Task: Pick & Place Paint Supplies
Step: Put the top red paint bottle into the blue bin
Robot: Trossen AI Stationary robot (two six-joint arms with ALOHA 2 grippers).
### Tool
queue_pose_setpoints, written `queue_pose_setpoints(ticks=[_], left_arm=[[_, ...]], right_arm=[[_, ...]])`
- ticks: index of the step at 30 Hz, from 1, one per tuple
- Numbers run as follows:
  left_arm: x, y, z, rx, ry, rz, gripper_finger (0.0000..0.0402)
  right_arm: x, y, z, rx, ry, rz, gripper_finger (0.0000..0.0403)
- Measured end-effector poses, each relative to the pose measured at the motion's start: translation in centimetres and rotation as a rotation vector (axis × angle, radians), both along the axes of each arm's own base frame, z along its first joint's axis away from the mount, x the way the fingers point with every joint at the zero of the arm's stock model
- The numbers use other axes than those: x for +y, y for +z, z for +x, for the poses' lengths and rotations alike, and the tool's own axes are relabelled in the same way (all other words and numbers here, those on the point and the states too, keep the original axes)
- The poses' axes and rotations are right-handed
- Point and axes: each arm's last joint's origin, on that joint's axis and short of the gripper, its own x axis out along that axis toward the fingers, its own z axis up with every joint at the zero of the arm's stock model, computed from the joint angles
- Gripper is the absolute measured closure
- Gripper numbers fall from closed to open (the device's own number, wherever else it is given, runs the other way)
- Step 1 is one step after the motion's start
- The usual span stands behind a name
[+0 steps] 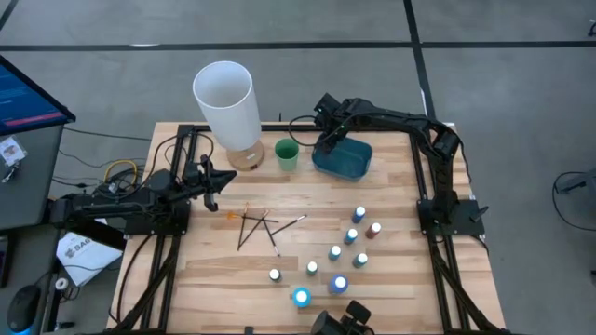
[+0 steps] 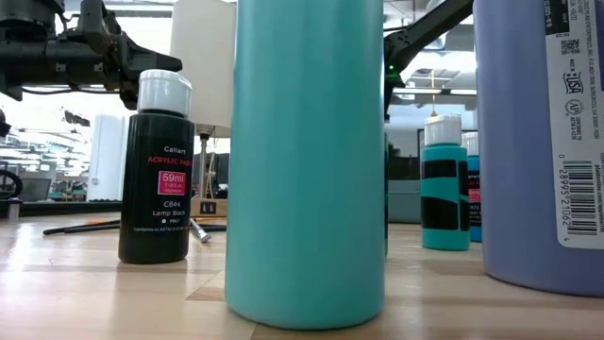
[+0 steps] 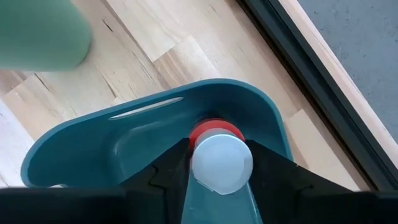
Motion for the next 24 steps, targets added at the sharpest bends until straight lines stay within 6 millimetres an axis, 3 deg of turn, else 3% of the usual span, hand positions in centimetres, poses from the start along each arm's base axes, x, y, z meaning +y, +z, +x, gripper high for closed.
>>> queue_pose_setpoints(ticks=[13,24], left_arm=[[-0.01,0.04,0.0,-0.004,-0.003,0.001,0.0399],[-0.01,0.05,-0.01,-0.005,-0.002,0.001,0.0399]], right_arm=[[0.0,-0.58,-0.01,0.033,0.012,0.002,0.0192],[-0.06,-0.1,0.09,0.024,0.018,-0.026,0.0187]])
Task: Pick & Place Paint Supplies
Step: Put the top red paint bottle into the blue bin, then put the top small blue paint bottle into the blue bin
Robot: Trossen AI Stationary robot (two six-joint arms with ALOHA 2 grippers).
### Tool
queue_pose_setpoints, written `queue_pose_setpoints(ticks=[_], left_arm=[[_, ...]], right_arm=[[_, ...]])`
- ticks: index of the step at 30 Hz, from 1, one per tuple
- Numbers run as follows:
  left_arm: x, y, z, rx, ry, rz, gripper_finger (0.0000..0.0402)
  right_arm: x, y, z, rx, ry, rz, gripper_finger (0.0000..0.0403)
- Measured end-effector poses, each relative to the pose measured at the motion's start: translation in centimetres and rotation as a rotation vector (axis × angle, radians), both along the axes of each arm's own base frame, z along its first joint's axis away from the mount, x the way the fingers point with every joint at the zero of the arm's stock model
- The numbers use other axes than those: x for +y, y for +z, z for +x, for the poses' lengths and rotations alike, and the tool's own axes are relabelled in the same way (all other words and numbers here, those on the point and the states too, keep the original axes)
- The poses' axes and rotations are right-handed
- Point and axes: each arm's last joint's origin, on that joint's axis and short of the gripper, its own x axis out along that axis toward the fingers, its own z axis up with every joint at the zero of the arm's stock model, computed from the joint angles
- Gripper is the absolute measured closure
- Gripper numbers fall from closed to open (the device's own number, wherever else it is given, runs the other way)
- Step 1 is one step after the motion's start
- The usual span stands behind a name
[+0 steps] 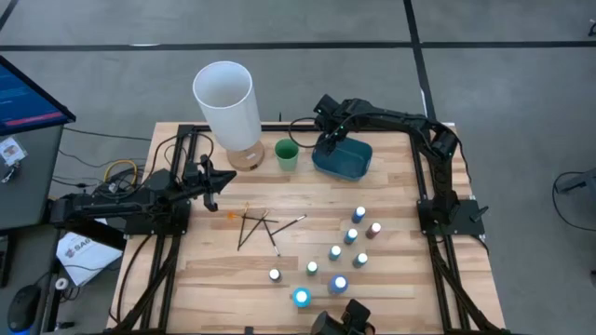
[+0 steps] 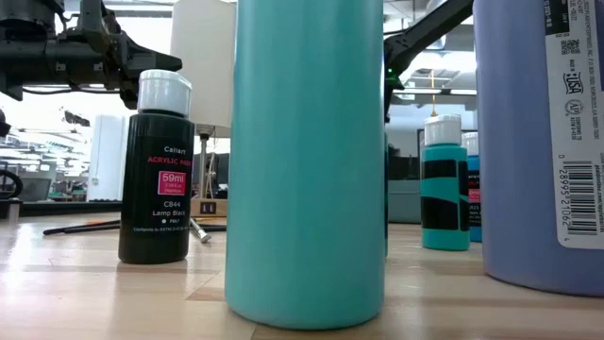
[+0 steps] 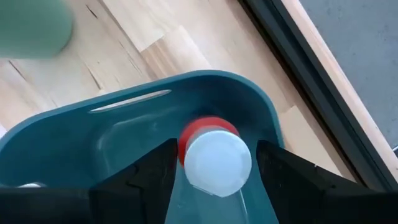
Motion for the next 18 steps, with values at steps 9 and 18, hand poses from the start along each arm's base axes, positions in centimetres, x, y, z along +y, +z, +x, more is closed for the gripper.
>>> queue_pose_setpoints(ticks=[9,18], left_arm=[[0.0,0.0,0.0,0.0,0.004,-0.001,0.0399],[0.0,0.0,0.0,0.0,0.003,-0.001,0.0399]], right_arm=[[0.2,0.4,0.2,-0.001,0.022,-0.005,0.0168],[-0.2,3.8,0.6,-0.021,0.026,-0.024,0.0168]])
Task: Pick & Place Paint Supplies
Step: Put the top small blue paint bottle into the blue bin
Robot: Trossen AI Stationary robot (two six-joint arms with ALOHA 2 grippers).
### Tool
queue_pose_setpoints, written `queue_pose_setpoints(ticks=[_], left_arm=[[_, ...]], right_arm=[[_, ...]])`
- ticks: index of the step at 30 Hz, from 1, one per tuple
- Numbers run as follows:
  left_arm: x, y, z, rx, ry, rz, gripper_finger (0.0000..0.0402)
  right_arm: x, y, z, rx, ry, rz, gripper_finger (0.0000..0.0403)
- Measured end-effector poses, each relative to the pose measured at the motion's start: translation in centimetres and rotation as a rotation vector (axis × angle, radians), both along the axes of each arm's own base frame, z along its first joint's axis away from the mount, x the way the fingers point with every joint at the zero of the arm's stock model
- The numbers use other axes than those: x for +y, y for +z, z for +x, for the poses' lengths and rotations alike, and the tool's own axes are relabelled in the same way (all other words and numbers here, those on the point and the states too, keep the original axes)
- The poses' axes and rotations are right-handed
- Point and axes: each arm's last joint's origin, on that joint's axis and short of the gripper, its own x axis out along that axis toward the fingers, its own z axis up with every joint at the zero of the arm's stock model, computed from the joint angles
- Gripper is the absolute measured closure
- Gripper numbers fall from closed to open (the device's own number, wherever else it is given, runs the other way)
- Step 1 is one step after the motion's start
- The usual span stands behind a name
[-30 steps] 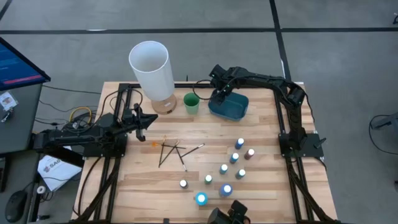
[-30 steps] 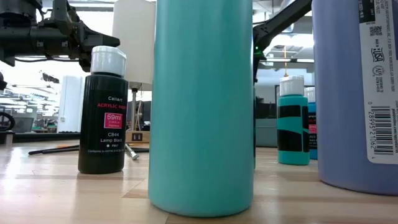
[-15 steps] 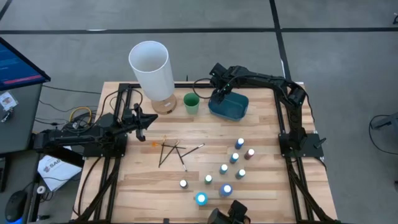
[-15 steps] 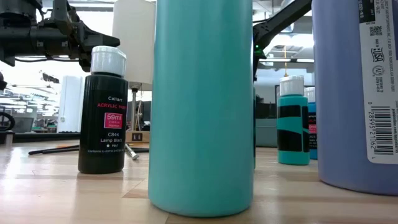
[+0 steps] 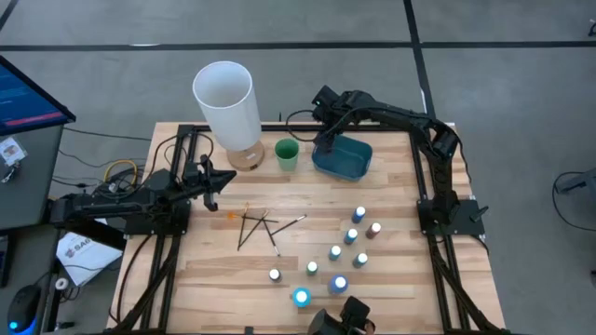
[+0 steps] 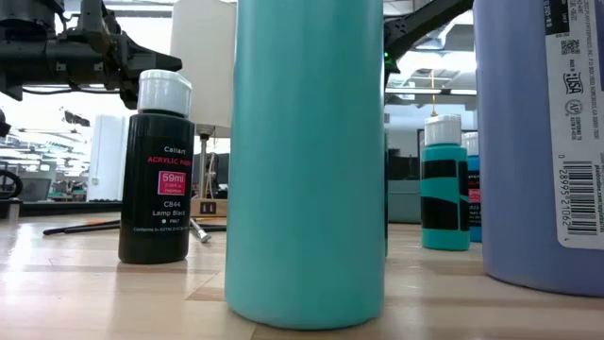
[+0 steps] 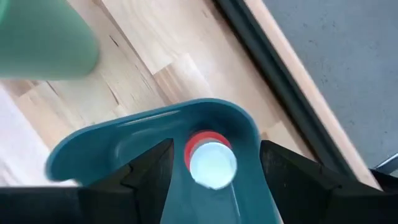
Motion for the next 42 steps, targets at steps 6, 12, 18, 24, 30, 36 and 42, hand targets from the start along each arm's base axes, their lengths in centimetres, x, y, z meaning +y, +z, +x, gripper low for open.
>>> queue_pose_setpoints(ticks=[6,12,18,24,30,36,42], left_arm=[[0.0,0.0,0.0,0.0,0.0,0.0,0.0399],[0.0,0.0,0.0,0.0,-0.001,0.0,0.0399],[0.0,0.0,0.0,0.0,-0.005,0.001,0.0399],[0.0,0.0,0.0,0.0,-0.004,0.001,0.0399],[0.0,0.0,0.0,0.0,-0.003,0.001,0.0399],[0.0,0.0,0.0,0.0,-0.003,0.0,0.0399],[0.0,0.0,0.0,0.0,0.001,0.0,0.0399]], right_arm=[[0.4,2.8,-0.6,0.066,-0.004,0.023,0.0168],[3.2,3.0,-2.7,0.243,-0.014,0.149,0.0168],[7.8,4.2,-6.6,0.255,-0.069,0.171,0.0168],[13.0,4.3,-10.7,0.135,-0.163,0.147,0.0168],[16.9,2.4,-11.9,0.039,-0.171,0.149,0.0168],[20.1,1.6,-10.4,-0.005,-0.055,0.149,0.0168],[22.7,1.1,-9.9,0.02,0.002,0.167,0.0168]])
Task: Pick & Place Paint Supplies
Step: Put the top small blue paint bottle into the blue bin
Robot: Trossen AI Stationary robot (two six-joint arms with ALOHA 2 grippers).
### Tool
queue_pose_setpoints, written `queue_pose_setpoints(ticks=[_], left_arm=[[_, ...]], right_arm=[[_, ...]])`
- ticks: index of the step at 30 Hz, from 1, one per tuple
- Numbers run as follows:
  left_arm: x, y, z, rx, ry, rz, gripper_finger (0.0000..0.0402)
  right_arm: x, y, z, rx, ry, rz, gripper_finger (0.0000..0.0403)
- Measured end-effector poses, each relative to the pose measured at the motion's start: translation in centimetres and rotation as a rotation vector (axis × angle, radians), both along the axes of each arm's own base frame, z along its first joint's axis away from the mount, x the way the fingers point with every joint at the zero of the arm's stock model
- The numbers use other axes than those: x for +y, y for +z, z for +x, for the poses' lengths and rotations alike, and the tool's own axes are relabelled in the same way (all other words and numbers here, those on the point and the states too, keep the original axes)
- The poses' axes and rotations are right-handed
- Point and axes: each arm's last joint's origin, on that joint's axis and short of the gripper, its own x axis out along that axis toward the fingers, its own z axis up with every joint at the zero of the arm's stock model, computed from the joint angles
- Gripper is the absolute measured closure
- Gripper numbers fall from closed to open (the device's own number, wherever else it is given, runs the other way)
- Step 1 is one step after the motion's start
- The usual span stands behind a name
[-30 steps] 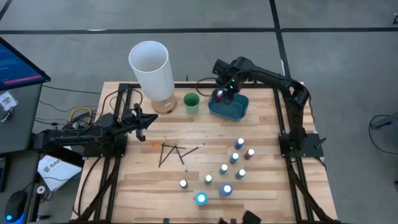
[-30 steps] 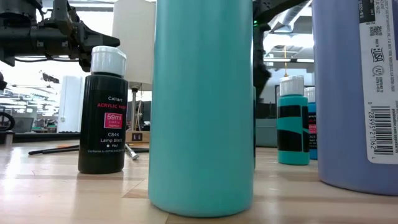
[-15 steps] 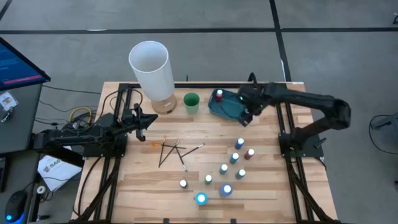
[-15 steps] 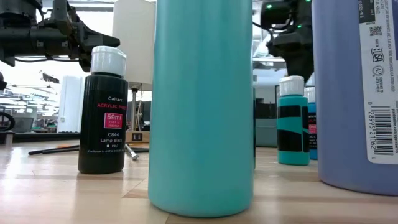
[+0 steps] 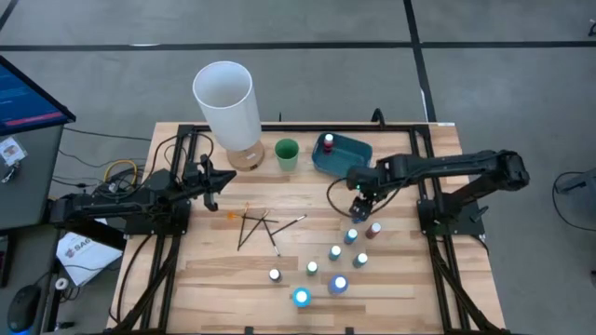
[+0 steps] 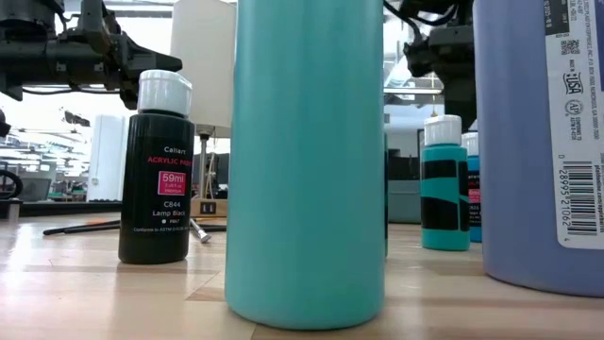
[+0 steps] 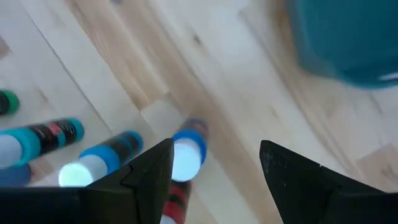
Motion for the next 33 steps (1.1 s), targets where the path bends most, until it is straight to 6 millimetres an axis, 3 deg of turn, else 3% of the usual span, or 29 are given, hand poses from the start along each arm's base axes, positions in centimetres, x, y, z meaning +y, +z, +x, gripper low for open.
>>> queue_pose_setpoints(ticks=[9,22,33], left_arm=[[0.0,0.0,0.0,0.0,-0.001,0.0,0.0399],[0.0,0.0,0.0,-0.001,-0.002,0.001,0.0399],[0.0,0.1,0.0,-0.007,-0.005,0.002,0.0399]], right_arm=[[2.1,-2.0,1.2,0.087,0.058,0.007,0.0168],[2.2,-2.5,1.5,0.112,0.068,0.034,0.0184],[2.1,-4.5,2.4,0.192,0.108,0.036,0.0202]])
